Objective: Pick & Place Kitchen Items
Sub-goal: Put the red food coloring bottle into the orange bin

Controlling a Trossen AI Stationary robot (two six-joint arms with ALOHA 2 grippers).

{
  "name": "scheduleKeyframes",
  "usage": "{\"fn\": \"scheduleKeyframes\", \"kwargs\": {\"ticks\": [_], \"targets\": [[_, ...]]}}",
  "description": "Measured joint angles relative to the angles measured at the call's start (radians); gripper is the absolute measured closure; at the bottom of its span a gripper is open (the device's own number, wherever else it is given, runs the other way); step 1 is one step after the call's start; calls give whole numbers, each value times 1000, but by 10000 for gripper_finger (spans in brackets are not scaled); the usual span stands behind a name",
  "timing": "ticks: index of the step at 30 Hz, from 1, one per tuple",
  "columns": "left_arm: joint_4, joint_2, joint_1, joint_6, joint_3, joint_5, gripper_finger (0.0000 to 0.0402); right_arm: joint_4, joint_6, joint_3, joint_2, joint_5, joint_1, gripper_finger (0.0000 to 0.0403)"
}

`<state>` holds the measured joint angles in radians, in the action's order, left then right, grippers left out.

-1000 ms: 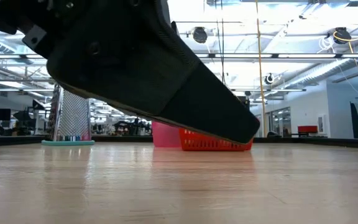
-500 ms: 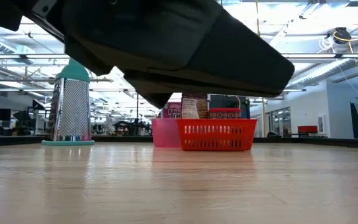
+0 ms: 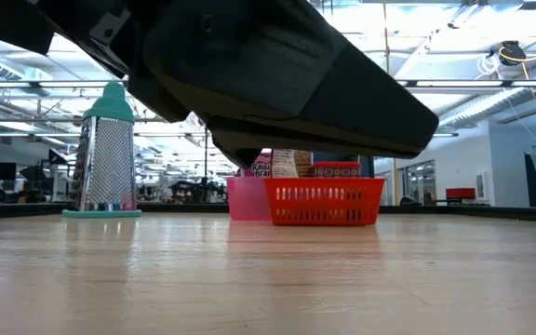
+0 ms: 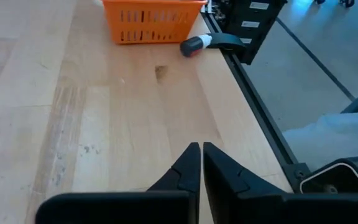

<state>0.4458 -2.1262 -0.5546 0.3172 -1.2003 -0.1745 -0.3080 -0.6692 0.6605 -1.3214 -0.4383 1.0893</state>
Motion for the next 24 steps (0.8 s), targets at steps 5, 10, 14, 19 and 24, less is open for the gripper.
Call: {"fn": "scheduleKeyframes", "kwargs": {"ticks": [5,10,14,19,24], "targets": [[0,0,0,0,0,0,377,-114,37,16,-46,67,0,275],[0,0,3,1,0,0,390,-66,77,93,-91,77,0,275],[0,0,4,3,0,0,400,110,6,205,-158,80,-3,275],[1,0,4,2,0,0,388,287,-44,375,-245,104,-3,275],[0,0,4,4,0,0,374,460,-139,541,-345,184,-11,276]]}}
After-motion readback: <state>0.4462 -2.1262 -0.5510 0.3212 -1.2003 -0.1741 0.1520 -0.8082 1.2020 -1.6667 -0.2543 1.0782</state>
